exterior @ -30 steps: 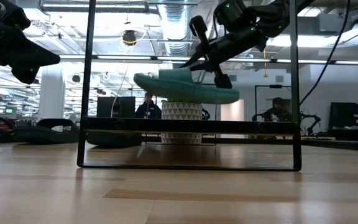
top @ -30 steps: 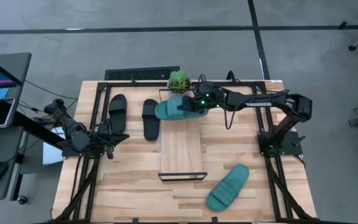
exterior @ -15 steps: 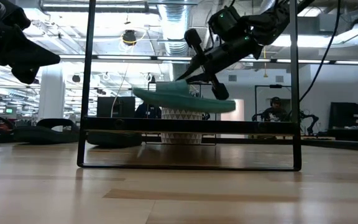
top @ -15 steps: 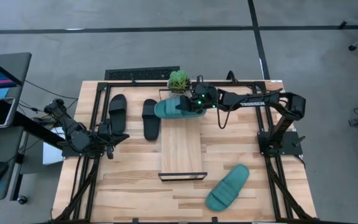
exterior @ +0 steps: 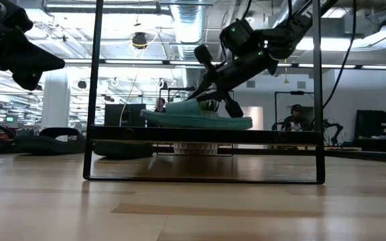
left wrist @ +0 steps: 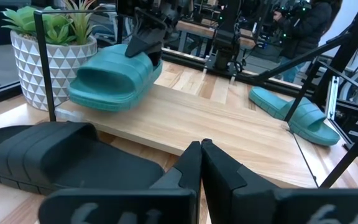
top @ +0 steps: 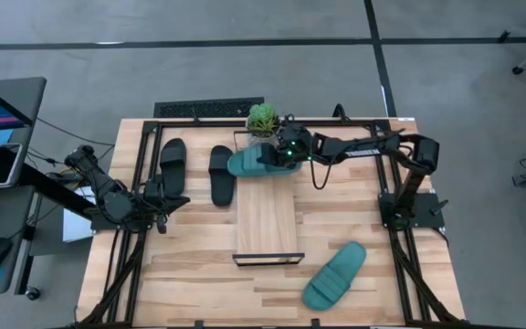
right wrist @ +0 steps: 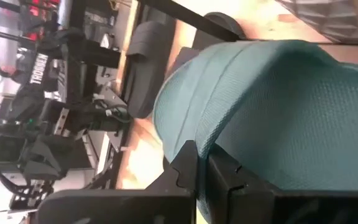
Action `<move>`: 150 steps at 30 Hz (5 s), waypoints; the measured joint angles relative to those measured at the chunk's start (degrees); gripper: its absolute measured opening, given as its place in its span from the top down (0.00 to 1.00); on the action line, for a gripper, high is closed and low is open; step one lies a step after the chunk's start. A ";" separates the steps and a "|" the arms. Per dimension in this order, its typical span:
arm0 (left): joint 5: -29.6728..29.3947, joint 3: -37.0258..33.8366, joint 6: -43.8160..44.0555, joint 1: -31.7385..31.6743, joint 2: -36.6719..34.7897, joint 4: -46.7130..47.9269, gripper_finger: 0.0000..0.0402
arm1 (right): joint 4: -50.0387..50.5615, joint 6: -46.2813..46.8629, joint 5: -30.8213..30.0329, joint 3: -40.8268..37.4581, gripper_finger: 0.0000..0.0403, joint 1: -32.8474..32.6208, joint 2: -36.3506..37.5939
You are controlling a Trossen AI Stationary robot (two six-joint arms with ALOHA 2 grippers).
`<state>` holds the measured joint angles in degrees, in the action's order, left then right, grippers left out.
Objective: Pick and place slides into the shelf
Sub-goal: Put the top green slide on the shelf, then put the green slide on the shelf
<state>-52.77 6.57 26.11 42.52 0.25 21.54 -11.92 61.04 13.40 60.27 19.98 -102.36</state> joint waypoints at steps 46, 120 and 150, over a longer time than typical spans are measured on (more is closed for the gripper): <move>-0.02 0.00 0.00 -0.02 0.00 0.00 1.00 | 0.28 -1.56 -0.61 0.00 0.89 1.12 -0.18; 0.00 0.00 0.00 0.00 0.02 0.00 1.00 | 15.38 -10.51 2.85 7.17 0.62 1.68 -3.56; -0.02 0.00 0.00 0.00 0.00 0.00 1.00 | 31.56 -36.13 -22.85 7.09 0.67 -1.85 27.47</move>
<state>-52.79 6.57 26.11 42.52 0.26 21.54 19.64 24.92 -9.45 67.36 18.13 -74.89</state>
